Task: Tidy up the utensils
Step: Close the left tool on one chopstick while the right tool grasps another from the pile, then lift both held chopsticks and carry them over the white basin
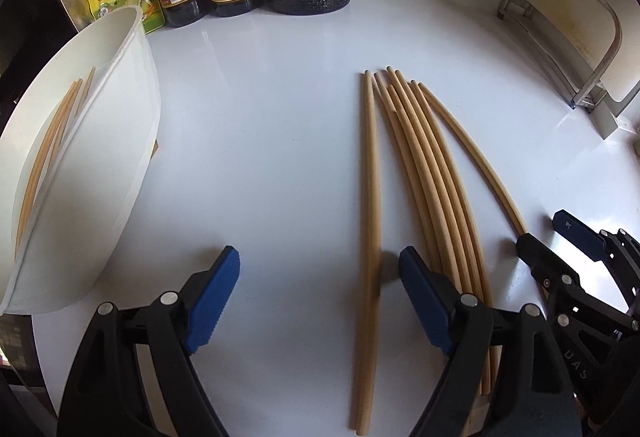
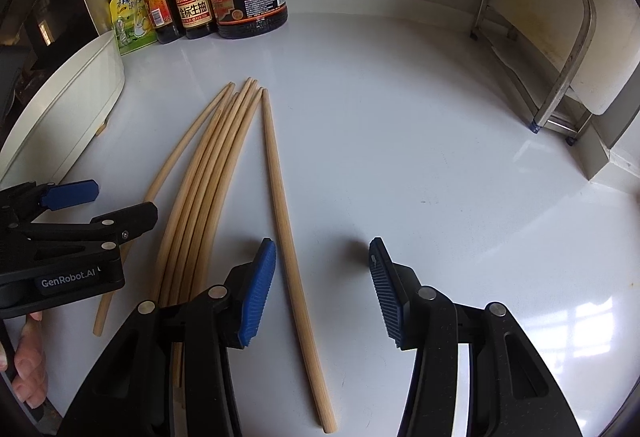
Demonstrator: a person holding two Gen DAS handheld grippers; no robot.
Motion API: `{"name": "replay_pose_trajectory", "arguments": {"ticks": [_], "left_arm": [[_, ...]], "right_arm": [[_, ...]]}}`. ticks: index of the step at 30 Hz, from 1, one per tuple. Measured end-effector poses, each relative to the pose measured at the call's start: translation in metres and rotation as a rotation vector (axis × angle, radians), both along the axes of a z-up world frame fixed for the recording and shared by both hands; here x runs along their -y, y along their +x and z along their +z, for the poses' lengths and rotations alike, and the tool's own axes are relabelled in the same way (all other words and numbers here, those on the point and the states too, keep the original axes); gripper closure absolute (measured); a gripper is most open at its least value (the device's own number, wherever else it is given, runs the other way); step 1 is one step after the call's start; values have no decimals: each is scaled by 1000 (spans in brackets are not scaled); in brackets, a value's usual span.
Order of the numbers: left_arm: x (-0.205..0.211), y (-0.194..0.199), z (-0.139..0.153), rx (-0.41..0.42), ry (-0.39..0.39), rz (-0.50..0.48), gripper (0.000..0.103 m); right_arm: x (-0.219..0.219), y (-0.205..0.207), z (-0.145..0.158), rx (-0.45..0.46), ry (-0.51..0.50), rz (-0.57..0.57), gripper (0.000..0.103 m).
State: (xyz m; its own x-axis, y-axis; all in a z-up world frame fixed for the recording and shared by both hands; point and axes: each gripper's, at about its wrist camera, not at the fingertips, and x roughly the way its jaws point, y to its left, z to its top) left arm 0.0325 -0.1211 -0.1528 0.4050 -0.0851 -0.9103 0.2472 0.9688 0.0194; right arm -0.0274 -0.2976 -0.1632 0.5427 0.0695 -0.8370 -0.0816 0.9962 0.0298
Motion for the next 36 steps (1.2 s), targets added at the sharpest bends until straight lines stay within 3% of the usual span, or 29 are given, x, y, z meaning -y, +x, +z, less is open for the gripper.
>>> {"name": "replay_pose_trajectory", "arguments": {"ticks": [3,5,7,8,10,17,23,30,36], "left_arm": [[6,-2,2,3,-14,-25,35],[10,-3,3,8,-15,-41,44],[13,-4,5,14,-20,-55,62],[15,-5,6,17,-22,-60,69],[16,-5,7,16,-30,-63,95],[10,-4,9,-20,-67,-59,95],[1,-5,36,0,-99,-49,95],[-24,2,77,40,-123,-64,95],[-74,18,111,95,-125,-39,95]], "right_arm": [[-5,1,0,8,-3,31,58],[-9,1,1,13,-2,58,69],[-14,2,1,18,-16,75,94],[-16,2,2,19,-21,80,96],[-17,2,1,24,-15,88,96],[-5,0,3,9,84,40,97],[0,-5,23,16,167,-14,97],[-26,-2,63,52,206,-28,97],[-69,10,102,104,238,-10,97]]}}
